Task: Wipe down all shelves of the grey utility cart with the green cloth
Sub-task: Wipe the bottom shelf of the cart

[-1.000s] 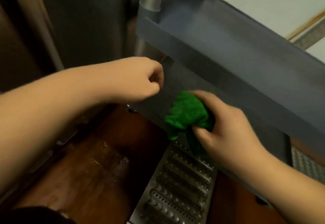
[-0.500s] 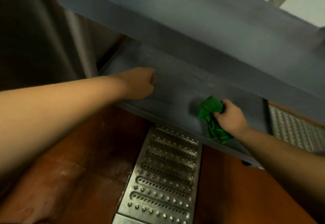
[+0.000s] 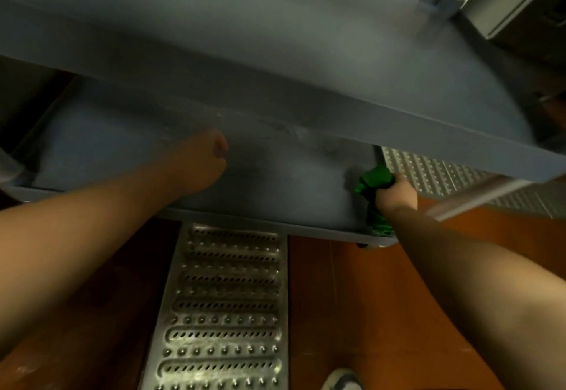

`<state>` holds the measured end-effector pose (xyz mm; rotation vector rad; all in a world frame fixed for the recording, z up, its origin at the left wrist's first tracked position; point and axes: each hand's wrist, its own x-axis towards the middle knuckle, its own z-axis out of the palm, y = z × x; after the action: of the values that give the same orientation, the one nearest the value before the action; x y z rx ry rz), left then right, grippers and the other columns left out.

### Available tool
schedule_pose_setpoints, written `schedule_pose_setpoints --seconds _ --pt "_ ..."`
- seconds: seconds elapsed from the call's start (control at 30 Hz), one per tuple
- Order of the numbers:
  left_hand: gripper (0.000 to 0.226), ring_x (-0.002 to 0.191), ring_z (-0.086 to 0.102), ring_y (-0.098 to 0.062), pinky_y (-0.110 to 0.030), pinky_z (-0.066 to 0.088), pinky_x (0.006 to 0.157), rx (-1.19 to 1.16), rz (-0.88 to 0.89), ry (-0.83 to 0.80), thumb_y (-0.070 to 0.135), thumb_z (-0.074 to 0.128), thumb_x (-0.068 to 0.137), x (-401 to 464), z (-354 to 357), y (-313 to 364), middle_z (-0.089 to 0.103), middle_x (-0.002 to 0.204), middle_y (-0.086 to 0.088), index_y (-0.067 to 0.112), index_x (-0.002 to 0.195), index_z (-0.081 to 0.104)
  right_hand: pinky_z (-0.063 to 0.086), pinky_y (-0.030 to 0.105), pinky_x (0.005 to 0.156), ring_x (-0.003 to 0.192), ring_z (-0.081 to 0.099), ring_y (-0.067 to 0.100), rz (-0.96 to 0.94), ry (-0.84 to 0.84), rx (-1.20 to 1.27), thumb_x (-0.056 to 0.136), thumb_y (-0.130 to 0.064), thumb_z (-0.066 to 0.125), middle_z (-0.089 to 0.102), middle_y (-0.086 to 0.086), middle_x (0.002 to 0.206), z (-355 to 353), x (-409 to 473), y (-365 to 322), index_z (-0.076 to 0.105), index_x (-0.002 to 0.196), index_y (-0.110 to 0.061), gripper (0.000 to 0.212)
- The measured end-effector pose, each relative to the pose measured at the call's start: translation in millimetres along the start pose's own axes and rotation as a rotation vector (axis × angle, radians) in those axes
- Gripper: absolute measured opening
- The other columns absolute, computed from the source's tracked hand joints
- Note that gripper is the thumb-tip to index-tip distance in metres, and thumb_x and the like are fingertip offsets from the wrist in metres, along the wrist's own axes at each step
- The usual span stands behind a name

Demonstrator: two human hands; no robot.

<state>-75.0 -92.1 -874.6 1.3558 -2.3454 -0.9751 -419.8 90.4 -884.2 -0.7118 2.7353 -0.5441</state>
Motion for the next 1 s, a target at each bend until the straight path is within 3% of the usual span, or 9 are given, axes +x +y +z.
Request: schedule_pose_setpoints --seconds 0.1,0.2,0.43,0.6,0.8,1.0 --pt "0.022 0.089 0.062 -0.025 -0.036 0.049 0.082 -0.054 0.000 -0.004 0.010 0.060 0.083 3 18 -2 0.064 0.092 -0.004 0.021 0.102 0.054 0.048 0.043 0.095 0.114 0.060 0.037 0.017 0.011 -0.024 0.092 -0.008 0.055 0.063 0.017 0.124 6 7 17 0.048 0.135 -0.012 0.044" --pt "0.025 0.088 0.063 -0.026 -0.040 0.052 0.083 -0.121 0.015 -0.019 0.008 0.059 0.082 8 31 5 0.065 0.093 -0.006 0.024 0.099 0.051 0.048 0.045 0.096 0.115 0.059 0.037 0.011 0.036 -0.047 0.093 -0.005 0.053 0.063 0.017 0.124 12 14 18 0.046 0.135 -0.011 0.044" --pt "0.026 0.085 0.060 -0.020 -0.031 0.045 0.075 -0.134 0.058 -0.064 0.007 0.056 0.085 13 54 17 0.066 0.096 -0.004 0.019 0.108 0.053 0.052 0.052 0.095 0.110 0.061 0.034 0.009 -0.059 -0.108 0.090 -0.008 0.055 0.061 0.014 0.120 29 23 25 0.042 0.132 -0.017 0.045" --pt "0.028 0.085 0.060 -0.021 -0.030 0.043 0.074 -0.115 0.071 -0.086 0.008 0.054 0.088 10 59 14 0.066 0.096 -0.004 0.016 0.115 0.051 0.043 0.053 0.104 0.124 0.045 0.036 -0.076 -0.093 -0.226 0.087 -0.029 0.060 0.045 0.014 0.133 44 14 32 0.030 0.145 -0.020 0.066" --pt "0.029 0.084 0.062 -0.021 -0.031 0.047 0.072 -0.147 0.064 -0.096 0.006 0.053 0.087 10 52 2 0.067 0.095 -0.004 0.017 0.113 0.050 0.040 0.059 0.106 0.131 0.042 0.041 0.067 -0.062 -0.108 0.087 -0.005 0.056 0.038 0.016 0.144 58 14 24 0.022 0.152 -0.026 0.077" --pt "0.029 0.080 0.062 -0.018 -0.031 0.048 0.066 -0.167 0.029 -0.037 0.010 0.052 0.087 3 19 -31 0.066 0.092 -0.001 0.021 0.113 0.049 0.048 0.060 0.096 0.123 0.047 0.040 0.081 -0.045 -0.155 0.087 -0.020 0.062 0.039 0.015 0.141 86 -7 -2 0.017 0.152 -0.031 0.080"
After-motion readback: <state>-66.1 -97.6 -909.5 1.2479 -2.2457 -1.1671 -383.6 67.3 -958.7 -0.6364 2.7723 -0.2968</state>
